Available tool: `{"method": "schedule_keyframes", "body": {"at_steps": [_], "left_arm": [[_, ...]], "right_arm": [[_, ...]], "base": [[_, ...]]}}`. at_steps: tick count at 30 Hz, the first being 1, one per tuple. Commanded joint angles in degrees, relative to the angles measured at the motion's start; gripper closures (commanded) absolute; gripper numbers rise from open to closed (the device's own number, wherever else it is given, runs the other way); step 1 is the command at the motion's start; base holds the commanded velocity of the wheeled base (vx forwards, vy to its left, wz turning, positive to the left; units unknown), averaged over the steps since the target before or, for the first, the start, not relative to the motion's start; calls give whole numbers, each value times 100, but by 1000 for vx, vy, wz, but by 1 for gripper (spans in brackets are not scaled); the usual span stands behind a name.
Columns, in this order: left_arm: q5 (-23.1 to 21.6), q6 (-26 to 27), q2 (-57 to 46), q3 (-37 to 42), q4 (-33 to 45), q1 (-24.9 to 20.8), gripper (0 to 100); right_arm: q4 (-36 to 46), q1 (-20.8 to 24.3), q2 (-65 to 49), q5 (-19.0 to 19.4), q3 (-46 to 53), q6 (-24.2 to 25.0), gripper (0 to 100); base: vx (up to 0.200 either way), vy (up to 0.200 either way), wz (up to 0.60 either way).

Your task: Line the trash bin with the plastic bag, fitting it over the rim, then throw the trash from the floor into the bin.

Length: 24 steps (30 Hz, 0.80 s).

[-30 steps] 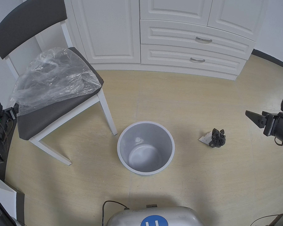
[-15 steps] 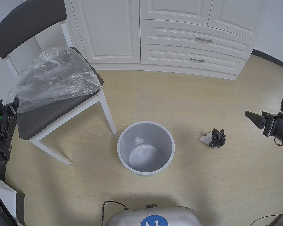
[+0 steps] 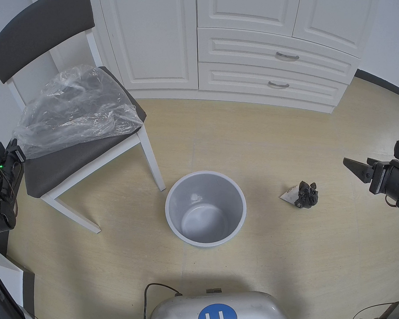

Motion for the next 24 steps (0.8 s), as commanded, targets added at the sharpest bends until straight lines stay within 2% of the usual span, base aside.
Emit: {"method": "schedule_keyframes", "body": {"at_steps": [1, 2, 4, 5, 6, 7, 8, 10, 11, 12, 15, 19, 23, 24], "left_arm": [[-34, -4, -192, 173, -8, -34, 100], [-78, -4, -262, 261, -8, -61, 100], [-87, -4, -280, 270, -8, -70, 100], [-271, -13, -517, 525, -8, -157, 100], [-280, -13, -535, 542, -8, -166, 100], [-386, -65, -711, 709, -8, -245, 100], [-421, -109, -807, 771, -8, -289, 100], [-465, -215, -1027, 841, 1, -342, 100], [-465, -215, -1027, 841, 1, -342, 100], [-456, -259, -1370, 911, 98, -430, 100], [-465, -259, -1827, 1008, 405, -738, 100], [-500, -294, -2565, 991, 1214, -1291, 100], [-491, -417, -3312, 850, 1882, -1959, 100], [-473, -487, -3725, 832, 2242, -2381, 100]], "right_arm": [[-36, 262, 109, -189, -51, 32, 0], [-89, 429, 170, -365, -59, 59, 0], [-97, 464, 179, -391, -59, 68, 0], [-475, 1097, 487, -1085, -59, 270, 0], [-510, 1141, 513, -1138, -59, 287, 0], [-923, 1624, 838, -1797, -68, 445, 0], [-1152, 1818, 1023, -2158, -68, 454, 0], [-1486, 2081, 1269, -2606, -24, 419, 0], [-1486, 2081, 1269, -2606, -24, 419, 0], [-1873, 2459, 1488, -2940, 11, 393, 0], [-2066, 2758, 1682, -2931, -103, 296, 0], [-2101, 2908, 2042, -2914, -385, -135, 0], [-2330, 3154, 2332, -2914, -209, 85, 0], [-2602, 3250, 2508, -2905, 11, 235, 0]], "base": [[0, 0, 0], [0, 0, 0], [0, 0, 0], [0, 0, 0], [0, 0, 0], [0, 0, 0], [0, 0, 0], [0, 0, 0], [0, 0, 0], [0, 0, 0], [0, 0, 0], [0, 0, 0], [0, 0, 0], [0, 0, 0]]}}
